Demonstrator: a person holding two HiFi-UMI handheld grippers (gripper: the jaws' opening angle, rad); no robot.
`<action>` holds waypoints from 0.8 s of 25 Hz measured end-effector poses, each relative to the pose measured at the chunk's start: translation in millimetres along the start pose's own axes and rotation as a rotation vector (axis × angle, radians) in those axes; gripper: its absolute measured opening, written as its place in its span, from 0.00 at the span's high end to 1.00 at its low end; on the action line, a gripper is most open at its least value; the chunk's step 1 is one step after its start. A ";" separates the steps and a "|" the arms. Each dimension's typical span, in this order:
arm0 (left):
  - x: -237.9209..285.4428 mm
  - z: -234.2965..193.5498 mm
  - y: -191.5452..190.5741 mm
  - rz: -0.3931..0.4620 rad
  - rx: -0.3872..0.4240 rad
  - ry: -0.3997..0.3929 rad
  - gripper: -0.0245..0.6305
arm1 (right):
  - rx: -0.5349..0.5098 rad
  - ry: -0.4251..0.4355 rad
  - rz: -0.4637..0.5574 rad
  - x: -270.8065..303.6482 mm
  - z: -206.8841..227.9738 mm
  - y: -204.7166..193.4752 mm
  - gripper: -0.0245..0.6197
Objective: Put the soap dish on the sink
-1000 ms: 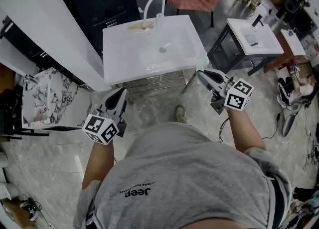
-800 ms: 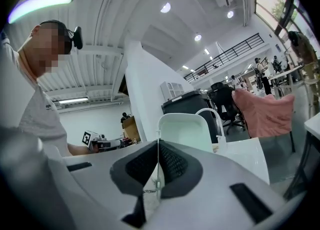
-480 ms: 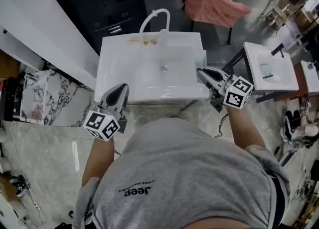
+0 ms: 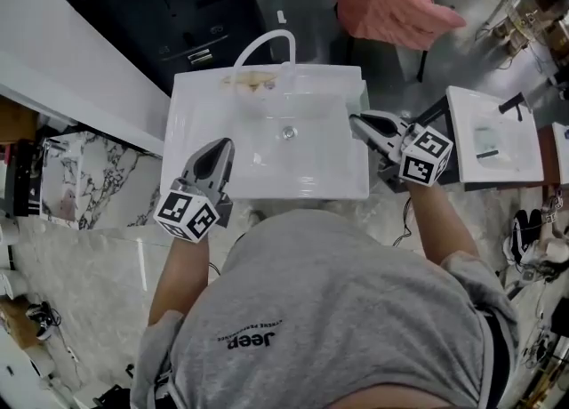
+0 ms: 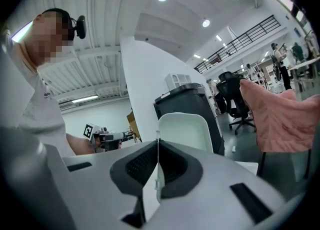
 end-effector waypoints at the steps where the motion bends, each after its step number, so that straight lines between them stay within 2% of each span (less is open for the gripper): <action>1: 4.0 -4.2 -0.9 0.001 0.000 -0.008 0.94 | -0.003 -0.010 -0.006 3.3 1.8 -1.1 0.87; 12: 41.8 -38.3 -18.3 -0.030 -0.009 -0.175 0.94 | -0.068 -0.183 -0.109 29.2 2.7 -15.0 0.87; 16: 57.9 -42.8 -24.7 -0.048 0.005 -0.206 0.94 | -0.144 -0.215 -0.199 42.9 18.1 -11.0 0.87; 20: 83.7 -45.9 -36.3 -0.082 0.025 -0.233 0.94 | -0.253 -0.227 -0.335 63.3 52.2 -13.1 0.87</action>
Point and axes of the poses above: the fingertips, and each gripper's own axes: x forward along the fingers, z to its right, y out of its top, the point moved 7 cm from there along -x, backward along the fingers, and after that the axes turned 11 degrees about x, right-handed, at the moved point
